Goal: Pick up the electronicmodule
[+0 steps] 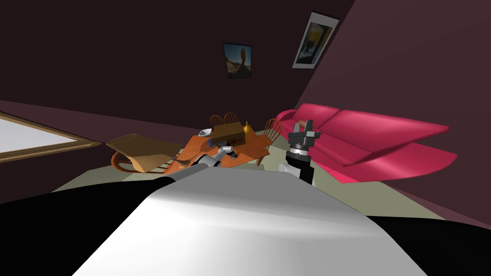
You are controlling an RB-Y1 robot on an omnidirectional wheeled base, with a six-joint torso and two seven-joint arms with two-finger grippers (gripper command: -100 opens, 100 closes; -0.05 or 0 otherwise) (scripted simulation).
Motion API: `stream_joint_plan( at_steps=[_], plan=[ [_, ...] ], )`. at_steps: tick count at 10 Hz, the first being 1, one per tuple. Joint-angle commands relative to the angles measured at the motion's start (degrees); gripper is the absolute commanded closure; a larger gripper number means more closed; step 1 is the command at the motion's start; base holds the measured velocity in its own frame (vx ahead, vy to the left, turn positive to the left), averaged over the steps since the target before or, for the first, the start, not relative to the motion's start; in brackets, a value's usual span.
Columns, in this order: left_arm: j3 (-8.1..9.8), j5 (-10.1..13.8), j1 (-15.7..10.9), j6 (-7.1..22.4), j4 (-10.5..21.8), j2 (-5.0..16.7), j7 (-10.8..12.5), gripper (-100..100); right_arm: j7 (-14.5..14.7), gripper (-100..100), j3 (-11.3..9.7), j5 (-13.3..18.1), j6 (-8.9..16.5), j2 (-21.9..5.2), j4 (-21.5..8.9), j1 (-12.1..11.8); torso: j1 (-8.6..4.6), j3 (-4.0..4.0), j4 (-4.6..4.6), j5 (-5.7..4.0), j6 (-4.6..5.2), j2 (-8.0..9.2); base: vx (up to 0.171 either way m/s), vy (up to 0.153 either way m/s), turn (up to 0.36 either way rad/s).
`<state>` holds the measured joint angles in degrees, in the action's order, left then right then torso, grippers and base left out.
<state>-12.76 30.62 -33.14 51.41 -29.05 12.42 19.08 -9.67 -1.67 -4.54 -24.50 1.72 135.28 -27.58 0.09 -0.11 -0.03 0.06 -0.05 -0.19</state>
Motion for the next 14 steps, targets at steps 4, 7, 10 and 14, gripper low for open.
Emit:
stream_joint_plan(
  at_steps=[4, 7, 10, 14],
  plan=[
    [-0.02, 0.0, 0.0, 0.0, 0.0, 0.0, 0.0, 0, 0.0, 0, 0.0, 0.0, 0.0, 0.0, 0.0, 0.0, 0.02, -0.04, -0.03, 0.01, -0.01, -0.05, 0.000, 0.000, 0.000],
    [2.35, 1.2, 1.1, 0.5, -4.8, 2.7, -1.1, 100, 0.0, 0, 0.0, 0.0, 0.0, 0.0, 0.0, 0.0, -0.23, 0.10, 0.09, -0.03, 0.12, 0.13, -0.043, -0.045, -0.198],
    [3.95, 2.1, 1.7, 0.9, -0.3, 4.3, -2.5, 100, 0.0, 0, 0.0, 0.0, 0.0, 0.0, 0.0, 0.0, 0.06, -0.04, -0.05, 0.01, -0.04, -0.02, -0.001, -0.010, -0.050],
    [7.13, 3.8, 3.0, 1.5, -0.7, 7.7, -4.6, 100, 0.0, 0, 0.0, 0.0, 0.0, 0.0, 0.0, 0.0, -0.07, 0.03, -0.01, 0.01, 0.03, 0.09, -0.051, -0.047, -0.182]
  ],
)
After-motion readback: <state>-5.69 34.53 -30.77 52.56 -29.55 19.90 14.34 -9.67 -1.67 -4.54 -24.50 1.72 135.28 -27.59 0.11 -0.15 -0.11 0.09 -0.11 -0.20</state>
